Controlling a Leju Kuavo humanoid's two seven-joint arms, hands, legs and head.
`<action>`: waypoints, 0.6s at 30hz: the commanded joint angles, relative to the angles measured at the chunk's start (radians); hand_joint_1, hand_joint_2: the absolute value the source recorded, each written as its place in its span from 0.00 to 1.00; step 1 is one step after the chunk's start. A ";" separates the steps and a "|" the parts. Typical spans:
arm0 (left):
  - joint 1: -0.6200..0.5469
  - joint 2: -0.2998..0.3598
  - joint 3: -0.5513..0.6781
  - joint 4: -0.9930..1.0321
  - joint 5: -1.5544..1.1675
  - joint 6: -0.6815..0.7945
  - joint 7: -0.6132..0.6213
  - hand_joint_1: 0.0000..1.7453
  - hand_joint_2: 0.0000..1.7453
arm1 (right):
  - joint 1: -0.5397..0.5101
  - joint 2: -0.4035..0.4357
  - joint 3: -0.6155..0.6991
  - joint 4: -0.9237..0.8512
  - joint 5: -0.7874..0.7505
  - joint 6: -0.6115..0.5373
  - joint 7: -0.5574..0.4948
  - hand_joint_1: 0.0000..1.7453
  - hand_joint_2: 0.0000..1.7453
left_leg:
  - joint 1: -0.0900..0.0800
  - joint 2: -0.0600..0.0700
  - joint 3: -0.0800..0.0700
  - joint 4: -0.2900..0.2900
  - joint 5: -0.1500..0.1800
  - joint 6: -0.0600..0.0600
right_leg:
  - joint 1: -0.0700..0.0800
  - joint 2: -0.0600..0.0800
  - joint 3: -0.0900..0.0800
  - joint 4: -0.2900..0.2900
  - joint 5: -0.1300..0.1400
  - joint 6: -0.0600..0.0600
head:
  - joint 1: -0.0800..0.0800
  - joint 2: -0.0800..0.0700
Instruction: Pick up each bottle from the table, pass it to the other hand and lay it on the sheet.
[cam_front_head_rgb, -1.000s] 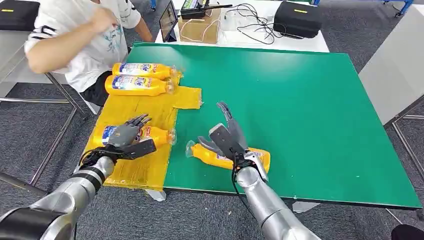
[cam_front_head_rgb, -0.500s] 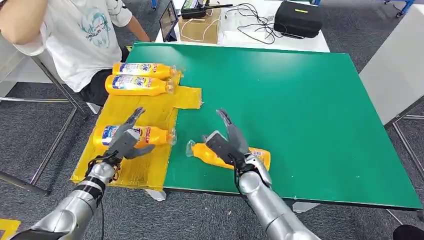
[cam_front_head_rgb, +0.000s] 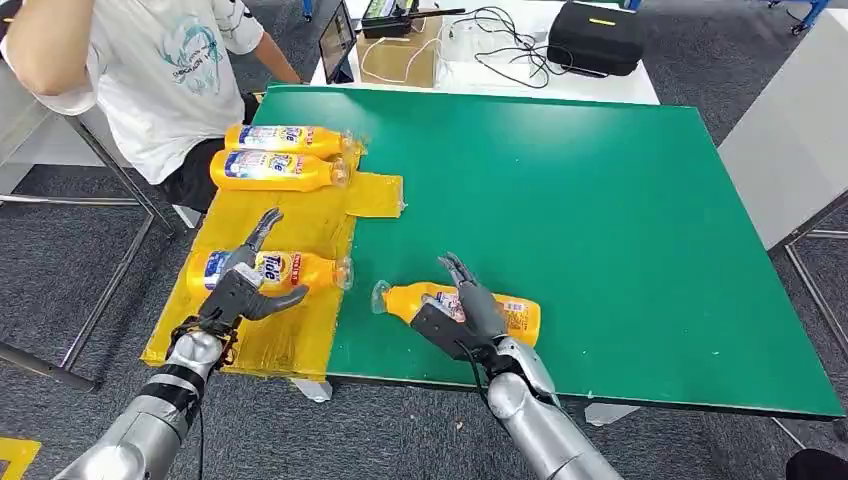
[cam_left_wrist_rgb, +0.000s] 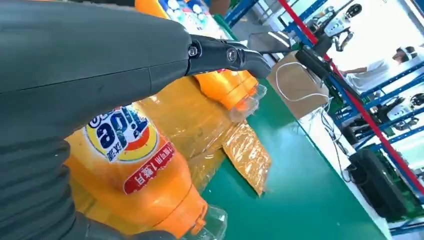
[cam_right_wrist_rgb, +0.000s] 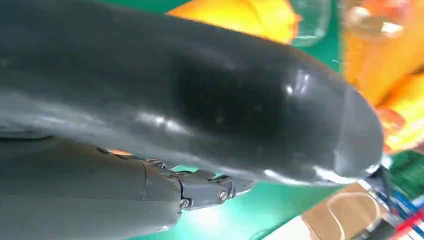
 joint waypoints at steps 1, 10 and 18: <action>-0.020 -0.032 0.084 -0.002 0.120 -0.121 0.003 0.00 1.00 | 0.065 -0.116 0.023 -0.093 0.113 0.000 0.102 0.00 1.00 | 0.001 -0.003 0.004 0.000 -0.002 -0.001 | 0.002 -0.003 0.005 -0.002 -0.002 -0.001 | 0.000 0.000; -0.030 -0.060 0.142 -0.015 0.112 -0.184 0.003 0.00 1.00 | 0.038 -0.191 0.001 -0.112 0.343 0.046 0.246 0.00 1.00 | 0.001 -0.002 0.002 0.001 -0.001 -0.001 | 0.001 -0.003 0.003 -0.001 -0.001 -0.001 | 0.000 0.000; -0.040 -0.078 0.164 -0.032 0.102 -0.247 0.003 0.00 1.00 | -0.143 -0.198 0.063 0.099 0.485 0.203 0.304 0.00 1.00 | 0.001 0.002 0.003 0.002 -0.002 -0.001 | 0.002 0.001 0.004 0.000 -0.001 -0.002 | 0.000 0.000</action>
